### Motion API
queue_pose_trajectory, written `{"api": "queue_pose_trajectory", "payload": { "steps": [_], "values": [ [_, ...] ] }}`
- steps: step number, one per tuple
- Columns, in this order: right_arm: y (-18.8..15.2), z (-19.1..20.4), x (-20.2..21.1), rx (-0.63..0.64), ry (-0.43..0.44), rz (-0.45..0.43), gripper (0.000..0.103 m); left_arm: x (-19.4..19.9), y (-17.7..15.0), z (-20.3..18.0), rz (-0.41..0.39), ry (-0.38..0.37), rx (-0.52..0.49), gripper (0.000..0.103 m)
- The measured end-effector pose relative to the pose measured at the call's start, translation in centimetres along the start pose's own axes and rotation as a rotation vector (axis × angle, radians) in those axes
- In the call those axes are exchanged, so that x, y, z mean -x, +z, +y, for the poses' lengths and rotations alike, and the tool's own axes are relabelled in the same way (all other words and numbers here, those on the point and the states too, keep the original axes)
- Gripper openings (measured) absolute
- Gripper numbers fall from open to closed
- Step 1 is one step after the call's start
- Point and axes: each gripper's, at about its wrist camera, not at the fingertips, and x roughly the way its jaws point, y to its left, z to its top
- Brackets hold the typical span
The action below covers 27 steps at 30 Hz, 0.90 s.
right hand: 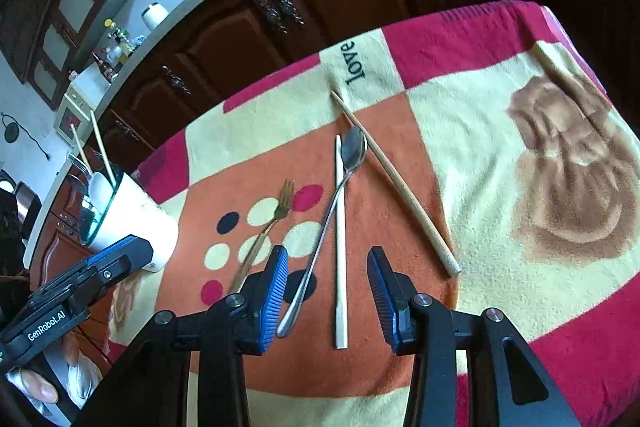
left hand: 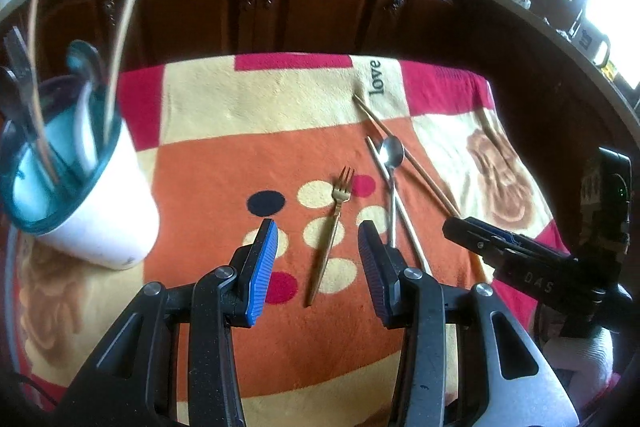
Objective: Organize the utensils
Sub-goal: 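Move both grippers back over the remaining fork and spoon, then grasp the gold fork with the left gripper while the right gripper grasps a metal spoon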
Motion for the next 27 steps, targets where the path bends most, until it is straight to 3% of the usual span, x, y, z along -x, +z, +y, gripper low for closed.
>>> {"api": "queue_pose_trajectory", "payload": {
  "steps": [16,27],
  "values": [
    [1.0,-1.0,-2.4,0.001,-0.004,0.023,0.040,-4.0,0.7,-0.4,0.065,-0.009,-0.022,0.041],
    [3.2,-2.3,-5.7,-0.017,0.044,0.026,0.040,-6.7,1.7,-0.1,0.116,-0.043,-0.020,0.041]
  ]
}}
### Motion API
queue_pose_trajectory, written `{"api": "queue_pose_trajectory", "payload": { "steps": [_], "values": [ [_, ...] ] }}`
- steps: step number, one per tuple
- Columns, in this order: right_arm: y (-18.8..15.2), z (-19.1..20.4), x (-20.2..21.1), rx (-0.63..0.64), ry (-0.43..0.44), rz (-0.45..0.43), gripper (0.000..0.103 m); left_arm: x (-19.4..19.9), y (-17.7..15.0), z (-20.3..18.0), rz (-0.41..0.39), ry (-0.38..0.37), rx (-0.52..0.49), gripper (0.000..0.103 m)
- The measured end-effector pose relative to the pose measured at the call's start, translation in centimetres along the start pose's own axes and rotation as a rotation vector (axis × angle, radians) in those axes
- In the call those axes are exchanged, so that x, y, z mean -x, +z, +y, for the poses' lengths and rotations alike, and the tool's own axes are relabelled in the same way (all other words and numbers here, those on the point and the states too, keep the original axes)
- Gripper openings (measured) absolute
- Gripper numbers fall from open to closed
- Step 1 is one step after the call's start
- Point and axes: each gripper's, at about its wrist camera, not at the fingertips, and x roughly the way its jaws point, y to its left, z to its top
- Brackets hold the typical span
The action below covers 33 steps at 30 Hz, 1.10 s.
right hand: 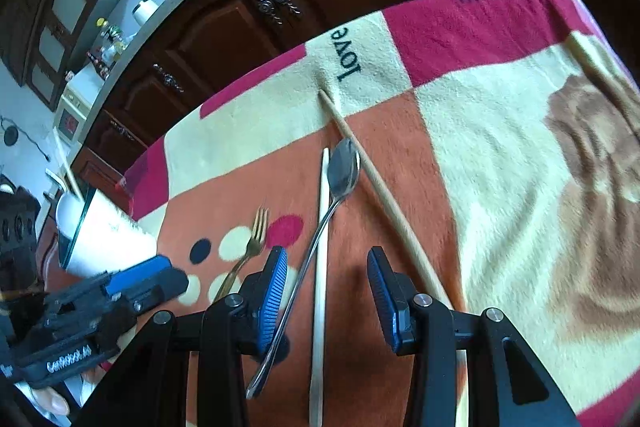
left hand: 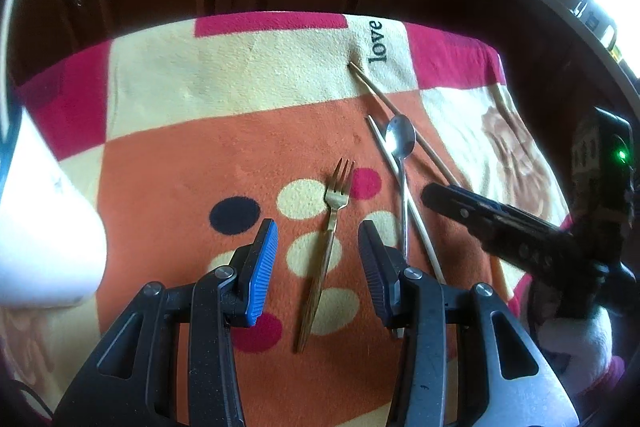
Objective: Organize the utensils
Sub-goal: 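Grasp the gold fork with the left gripper while the right gripper grasps a metal spoon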
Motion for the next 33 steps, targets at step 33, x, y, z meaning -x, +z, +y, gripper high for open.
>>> {"api": "queue_pose_trajectory", "payload": {
  "steps": [33],
  "values": [
    [4.8,-3.6,-3.5,-0.034,0.206,0.023,0.040,-7.2,4.9,0.7,0.087,-0.157,-0.057,0.012]
  ]
}}
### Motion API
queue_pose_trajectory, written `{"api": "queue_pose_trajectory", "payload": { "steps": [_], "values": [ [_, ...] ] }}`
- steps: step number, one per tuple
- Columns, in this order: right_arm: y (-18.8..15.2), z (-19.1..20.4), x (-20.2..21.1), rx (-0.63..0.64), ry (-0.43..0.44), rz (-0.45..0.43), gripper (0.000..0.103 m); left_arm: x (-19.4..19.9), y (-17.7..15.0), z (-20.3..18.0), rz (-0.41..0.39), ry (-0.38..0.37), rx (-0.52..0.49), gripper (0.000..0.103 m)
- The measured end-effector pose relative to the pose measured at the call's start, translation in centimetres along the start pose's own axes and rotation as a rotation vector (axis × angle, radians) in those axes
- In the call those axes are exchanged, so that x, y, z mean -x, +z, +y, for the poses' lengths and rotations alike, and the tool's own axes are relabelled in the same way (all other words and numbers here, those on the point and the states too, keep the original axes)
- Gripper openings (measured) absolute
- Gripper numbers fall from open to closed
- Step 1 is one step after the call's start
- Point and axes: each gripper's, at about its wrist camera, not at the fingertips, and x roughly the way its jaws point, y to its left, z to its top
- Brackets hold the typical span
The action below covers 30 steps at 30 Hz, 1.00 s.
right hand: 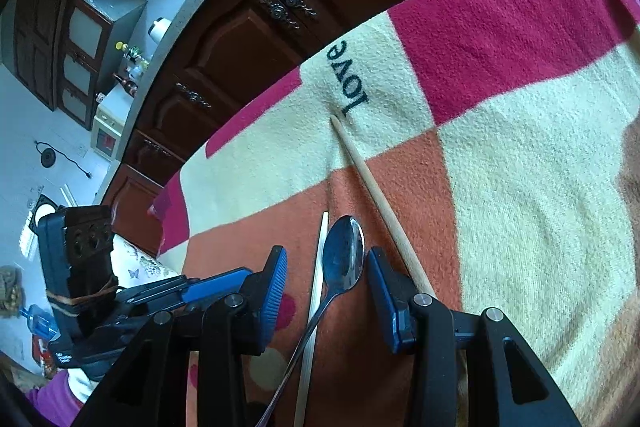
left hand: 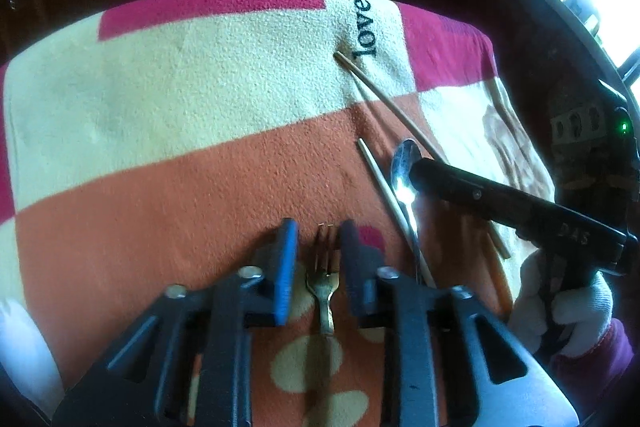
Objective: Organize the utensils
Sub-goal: 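Grasp the gold fork with the left gripper while the right gripper grasps a metal spoon, then lift the fork and spoon and carry them toward the white holder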
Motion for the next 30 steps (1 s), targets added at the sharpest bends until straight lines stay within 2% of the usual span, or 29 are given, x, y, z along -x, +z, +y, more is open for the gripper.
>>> {"api": "queue_pose_trajectory", "payload": {
  "steps": [7,14,16,18,19,25,26,27,30],
  "values": [
    [-0.1,0.0,0.0,0.000,-0.004,0.000,0.040,0.7,-1.2,-0.6,-0.012,0.030,-0.054,0.011],
    [0.4,0.6,-0.5,0.012,-0.014,-0.001,0.040,1.9,-2.1,0.1,-0.037,0.039,-0.007,0.010],
    [0.6,0.8,-0.9,0.025,-0.032,0.004,0.030,2.1,-2.2,0.1,-0.041,0.041,-0.006,0.010],
    [0.6,0.9,-1.2,0.037,-0.062,0.008,0.009,2.4,-2.4,0.0,-0.049,0.035,0.003,0.010],
    [0.5,1.0,-1.2,0.044,-0.077,0.010,0.005,2.7,-2.5,-0.1,-0.055,0.032,0.007,0.010],
    [-0.1,2.9,-0.1,0.134,-0.104,-0.012,0.002,4.1,-3.4,-1.1,-0.090,0.045,-0.031,0.009],
    [-0.2,3.2,0.1,0.144,-0.104,-0.016,0.002,4.4,-3.6,-1.2,-0.094,0.048,-0.035,0.008],
    [-0.3,3.4,0.3,0.148,-0.103,-0.019,0.002,4.6,-3.7,-1.2,-0.097,0.049,-0.035,0.000],
    [-0.8,4.1,1.4,0.157,-0.097,-0.037,0.002,5.7,-4.1,-1.2,-0.111,0.042,-0.030,0.000]
  ]
}}
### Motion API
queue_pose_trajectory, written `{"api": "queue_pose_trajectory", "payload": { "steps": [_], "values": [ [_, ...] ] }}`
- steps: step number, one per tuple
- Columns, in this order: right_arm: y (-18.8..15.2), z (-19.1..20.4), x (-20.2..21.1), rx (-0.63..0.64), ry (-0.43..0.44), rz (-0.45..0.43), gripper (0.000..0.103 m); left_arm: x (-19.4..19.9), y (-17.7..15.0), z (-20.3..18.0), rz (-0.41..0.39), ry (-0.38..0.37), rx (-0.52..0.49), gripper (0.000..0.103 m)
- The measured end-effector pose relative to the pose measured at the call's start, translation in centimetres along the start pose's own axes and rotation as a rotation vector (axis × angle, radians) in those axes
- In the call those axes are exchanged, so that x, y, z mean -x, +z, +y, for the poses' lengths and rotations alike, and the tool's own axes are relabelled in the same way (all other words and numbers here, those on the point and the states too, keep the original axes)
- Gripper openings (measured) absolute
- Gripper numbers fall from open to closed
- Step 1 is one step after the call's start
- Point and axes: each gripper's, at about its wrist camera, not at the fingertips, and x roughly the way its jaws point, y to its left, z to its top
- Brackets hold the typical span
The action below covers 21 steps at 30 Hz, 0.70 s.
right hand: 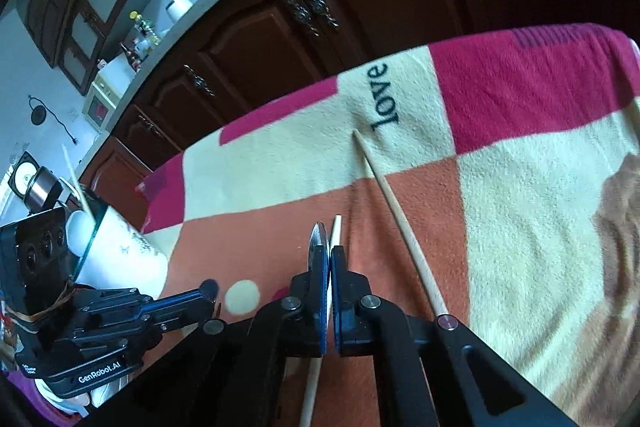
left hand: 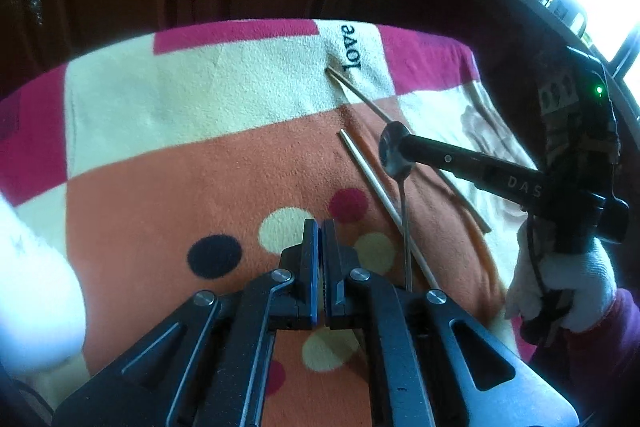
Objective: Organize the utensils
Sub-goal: 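Lift the fork and spoon and carry them toward the white holder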
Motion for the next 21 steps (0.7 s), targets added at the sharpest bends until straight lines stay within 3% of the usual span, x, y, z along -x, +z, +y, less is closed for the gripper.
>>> {"api": "queue_pose_trajectory", "payload": {
  "steps": [10,21],
  "values": [
    [-0.9,2.6,3.1,0.049,-0.014,-0.038,0.002,3.4,-0.6,-0.1,-0.045,-0.002,0.021,0.000],
    [-1.3,5.5,6.2,0.099,-0.020,-0.077,0.002,7.6,-1.5,-0.4,-0.114,0.044,0.019,0.000]
  ]
}}
